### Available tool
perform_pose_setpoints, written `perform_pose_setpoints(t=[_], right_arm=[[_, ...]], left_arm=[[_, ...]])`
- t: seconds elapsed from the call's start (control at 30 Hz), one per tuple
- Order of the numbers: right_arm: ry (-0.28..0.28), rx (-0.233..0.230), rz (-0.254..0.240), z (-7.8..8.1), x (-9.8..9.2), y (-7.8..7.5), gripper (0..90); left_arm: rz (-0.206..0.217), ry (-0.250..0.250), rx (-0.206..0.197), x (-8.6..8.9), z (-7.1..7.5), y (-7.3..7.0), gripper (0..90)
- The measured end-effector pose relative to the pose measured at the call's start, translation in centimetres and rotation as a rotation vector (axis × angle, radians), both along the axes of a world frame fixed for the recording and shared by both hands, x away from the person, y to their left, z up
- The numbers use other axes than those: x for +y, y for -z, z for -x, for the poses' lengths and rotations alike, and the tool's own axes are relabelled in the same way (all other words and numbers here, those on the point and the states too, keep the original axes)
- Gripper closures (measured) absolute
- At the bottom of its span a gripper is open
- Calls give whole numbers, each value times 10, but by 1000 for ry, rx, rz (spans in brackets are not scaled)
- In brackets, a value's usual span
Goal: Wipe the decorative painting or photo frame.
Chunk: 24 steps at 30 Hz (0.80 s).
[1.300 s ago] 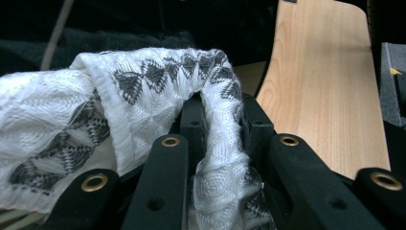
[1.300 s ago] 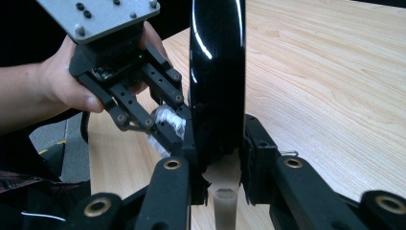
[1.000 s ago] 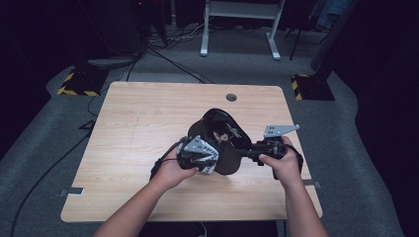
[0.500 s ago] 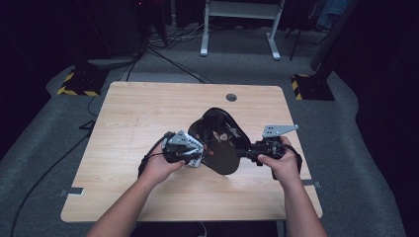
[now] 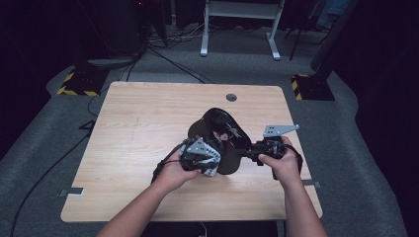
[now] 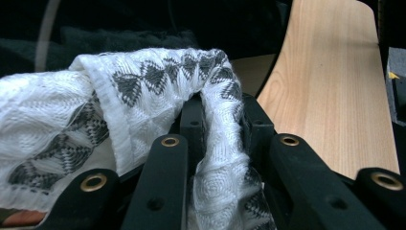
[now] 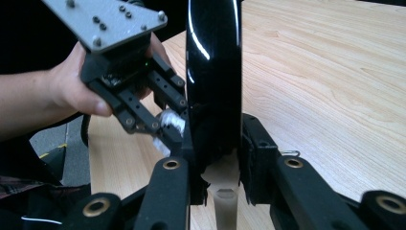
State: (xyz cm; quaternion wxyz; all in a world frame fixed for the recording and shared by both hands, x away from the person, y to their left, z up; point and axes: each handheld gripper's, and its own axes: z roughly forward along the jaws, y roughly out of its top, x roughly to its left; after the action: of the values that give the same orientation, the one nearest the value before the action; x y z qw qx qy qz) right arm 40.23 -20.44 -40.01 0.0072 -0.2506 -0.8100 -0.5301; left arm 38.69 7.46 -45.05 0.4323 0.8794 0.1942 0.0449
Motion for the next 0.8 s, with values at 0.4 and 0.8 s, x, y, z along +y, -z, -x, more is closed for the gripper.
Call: perform_pose_setpoints(t=[0.4, 0.8], right_arm=[[11, 28, -9, -2, -5, 1, 759], [10, 40, -19, -3, -5, 2, 752]], left_arm=[[-1, -92, 30, 34, -12, 11, 763], [4, -170, 38, 55, -19, 15, 762]])
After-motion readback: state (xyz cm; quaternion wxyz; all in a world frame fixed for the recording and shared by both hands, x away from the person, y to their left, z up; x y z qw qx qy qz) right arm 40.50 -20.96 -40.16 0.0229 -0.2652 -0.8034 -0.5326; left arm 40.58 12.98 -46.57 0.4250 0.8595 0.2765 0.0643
